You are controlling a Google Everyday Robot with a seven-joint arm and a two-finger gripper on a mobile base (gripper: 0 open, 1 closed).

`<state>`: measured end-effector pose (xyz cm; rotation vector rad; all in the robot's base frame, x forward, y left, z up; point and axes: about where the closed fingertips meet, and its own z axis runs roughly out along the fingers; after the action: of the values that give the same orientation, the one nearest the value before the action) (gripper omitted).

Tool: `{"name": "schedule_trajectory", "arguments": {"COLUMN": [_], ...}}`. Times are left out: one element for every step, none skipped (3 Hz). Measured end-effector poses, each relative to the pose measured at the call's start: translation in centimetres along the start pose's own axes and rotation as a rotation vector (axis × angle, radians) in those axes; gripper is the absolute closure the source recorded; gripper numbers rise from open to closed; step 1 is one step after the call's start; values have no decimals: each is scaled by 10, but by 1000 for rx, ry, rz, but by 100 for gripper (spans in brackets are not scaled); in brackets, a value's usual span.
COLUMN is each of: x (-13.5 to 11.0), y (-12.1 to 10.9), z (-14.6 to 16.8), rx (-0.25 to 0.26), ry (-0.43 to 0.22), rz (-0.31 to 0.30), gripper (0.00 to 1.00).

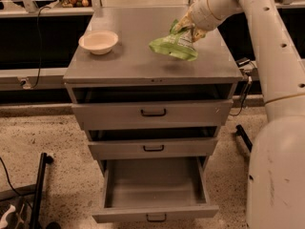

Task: Pick green rice chip bag from bottom drawer and place on counter

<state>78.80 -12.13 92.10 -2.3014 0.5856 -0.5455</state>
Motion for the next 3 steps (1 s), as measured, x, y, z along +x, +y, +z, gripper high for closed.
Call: {"name": "schedule_trajectory", "arguments": {"x": [-1,-3,-4], "y": [0,0,0], "z": [4,8,12], "rx": [0,-1,-1], "ry": [-5,-10,-14], "rz": [-1,-1,-2], "gripper": [36,13,0]}}
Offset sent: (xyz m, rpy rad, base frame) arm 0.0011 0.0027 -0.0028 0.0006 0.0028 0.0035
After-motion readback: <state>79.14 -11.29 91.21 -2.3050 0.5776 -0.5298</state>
